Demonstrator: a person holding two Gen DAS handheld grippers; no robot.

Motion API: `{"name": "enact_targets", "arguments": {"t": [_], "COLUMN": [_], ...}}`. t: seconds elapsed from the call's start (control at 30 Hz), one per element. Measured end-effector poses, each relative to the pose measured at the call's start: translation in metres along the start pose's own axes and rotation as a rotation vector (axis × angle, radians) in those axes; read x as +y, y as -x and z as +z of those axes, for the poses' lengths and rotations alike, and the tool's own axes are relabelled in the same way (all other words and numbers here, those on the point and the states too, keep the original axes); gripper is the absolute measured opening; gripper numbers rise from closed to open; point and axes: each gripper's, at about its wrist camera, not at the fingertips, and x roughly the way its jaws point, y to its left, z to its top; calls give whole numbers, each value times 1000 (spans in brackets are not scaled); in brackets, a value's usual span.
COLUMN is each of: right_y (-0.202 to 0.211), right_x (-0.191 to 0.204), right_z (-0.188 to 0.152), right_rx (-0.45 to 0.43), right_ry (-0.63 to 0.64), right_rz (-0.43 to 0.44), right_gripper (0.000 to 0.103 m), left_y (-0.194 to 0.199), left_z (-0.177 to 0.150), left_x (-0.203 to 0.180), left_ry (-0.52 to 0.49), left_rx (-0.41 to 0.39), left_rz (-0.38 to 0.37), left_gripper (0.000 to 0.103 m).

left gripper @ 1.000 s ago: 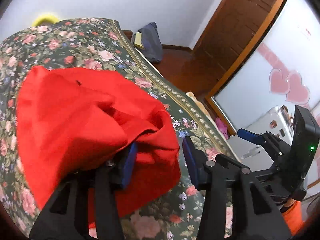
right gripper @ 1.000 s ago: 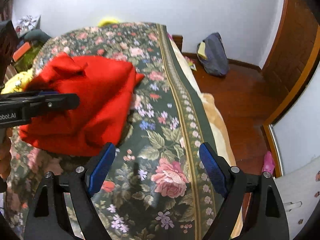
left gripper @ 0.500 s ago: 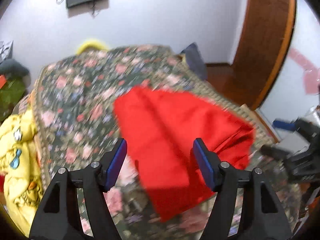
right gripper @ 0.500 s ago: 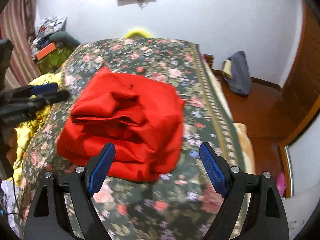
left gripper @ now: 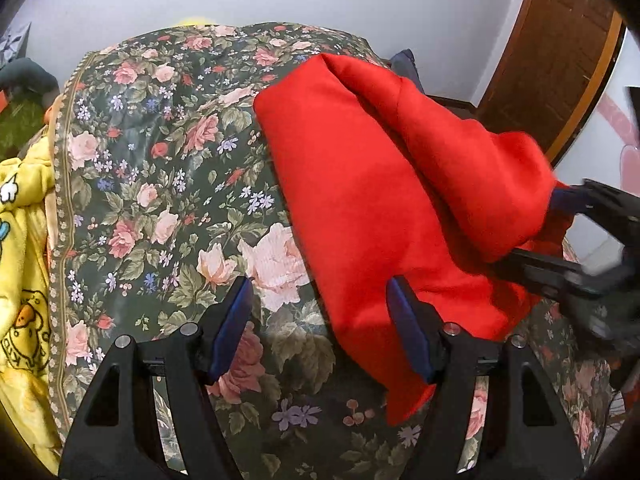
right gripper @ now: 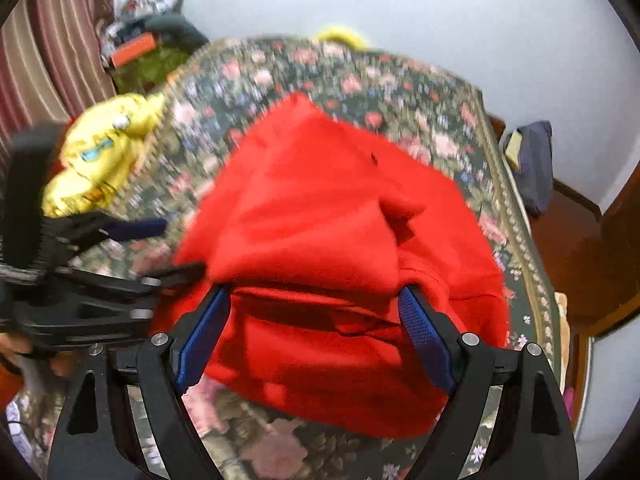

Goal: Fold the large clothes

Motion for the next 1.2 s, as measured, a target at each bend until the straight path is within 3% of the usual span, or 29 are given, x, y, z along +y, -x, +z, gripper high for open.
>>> {"name": "enact_targets", "arguments": {"t": [0.17, 0.3, 0.43, 0.53, 0.7, 0.9, 1.03, 1.1, 1.2], "right_y": [-15, -10, 9, 37, 64, 30, -8, -17, -10], "right_x": [-20, -69, -147, -169, -146, -98, -91, -103, -128], "right_z": [16, 36, 41, 30, 13, 6, -7, -20, -49], "right_rx": [17, -24, -32, -77, -106, -20, 82, 105, 84], "right_ry": [0, -116, -345, -410, -372, -289, -285, -337, -474], "right_rz": [-52, -110, -357, -322, -193, -36, -55, -67, 24], "right_gripper": [84, 84, 84, 84, 84, 84, 84, 84, 84], "left_y": [-5, -4, -4, -4, -3, 4, 10, 12, 16], "left_z": [-6, -6, -6, -7, -7, -9, -13, -15, -22], "left_x": [2, 3, 3, 2, 0, -5, -7, -7, 0], "left_ry": [-8, -10, -11, -14, -9, -19, -45, -56, -59], "left_rx": [-5, -7, -8, -16, -22, -24, -26, -23, -15], "left_rz": [5, -1, 0, 6, 26, 60, 84, 90, 93], "left_gripper": [70, 70, 70, 70, 71, 71, 71, 71, 72]}}
